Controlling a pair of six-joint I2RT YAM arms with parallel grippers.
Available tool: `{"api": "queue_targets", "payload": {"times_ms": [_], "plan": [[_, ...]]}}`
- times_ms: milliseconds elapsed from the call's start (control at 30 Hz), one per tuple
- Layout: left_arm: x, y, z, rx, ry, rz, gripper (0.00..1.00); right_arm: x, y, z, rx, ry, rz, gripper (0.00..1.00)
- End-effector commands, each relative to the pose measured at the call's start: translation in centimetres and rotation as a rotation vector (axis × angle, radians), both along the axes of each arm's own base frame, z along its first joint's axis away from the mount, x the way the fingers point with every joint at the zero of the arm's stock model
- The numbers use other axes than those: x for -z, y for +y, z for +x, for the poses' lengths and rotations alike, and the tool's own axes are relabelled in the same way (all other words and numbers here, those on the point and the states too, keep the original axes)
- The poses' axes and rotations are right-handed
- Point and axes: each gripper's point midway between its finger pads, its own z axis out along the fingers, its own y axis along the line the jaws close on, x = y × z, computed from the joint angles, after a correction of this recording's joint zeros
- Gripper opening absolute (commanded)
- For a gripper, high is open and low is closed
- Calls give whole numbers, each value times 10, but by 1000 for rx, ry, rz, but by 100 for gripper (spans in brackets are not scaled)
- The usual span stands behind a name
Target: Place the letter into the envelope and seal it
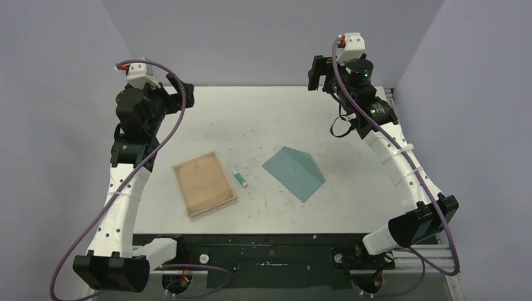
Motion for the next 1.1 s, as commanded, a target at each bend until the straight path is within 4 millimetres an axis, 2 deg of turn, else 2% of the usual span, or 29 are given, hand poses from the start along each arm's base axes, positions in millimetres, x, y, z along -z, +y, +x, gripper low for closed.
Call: {"api": "queue_targets", "payload": {"times_ms": [0, 167, 267, 333, 467, 567, 700, 733, 867, 933, 1067], "plan": [[15, -18, 1, 87, -15, -58, 96, 53, 3, 5, 12, 139, 20, 90], [54, -21, 9, 96, 44, -79, 96, 123, 10, -1, -9, 320, 14, 90], [81, -22, 12, 94, 88, -86, 96, 161, 27, -9, -84, 428, 38, 90], [98, -22, 11, 94, 117, -92, 96, 178, 48, -16, -157, 488, 79, 90], [144, -20, -1, 71, 254, -152, 96, 190, 122, -39, -345, 546, 161, 91], [180, -22, -19, 73, 372, -187, 96, 202, 178, -63, -446, 580, 168, 92], [214, -22, -52, 61, 479, -222, 100, 228, 241, -95, -526, 655, 219, 95], [224, -21, -60, 48, 508, -233, 95, 234, 253, -103, -530, 672, 230, 95], [276, -19, -100, -1, 653, -301, 82, 266, 286, -134, -499, 786, 308, 98], [295, -22, -116, -10, 700, -347, 76, 281, 296, -154, -471, 850, 356, 94], [326, -37, -139, 5, 782, -488, 63, 313, 294, -192, -333, 978, 386, 85]]}}
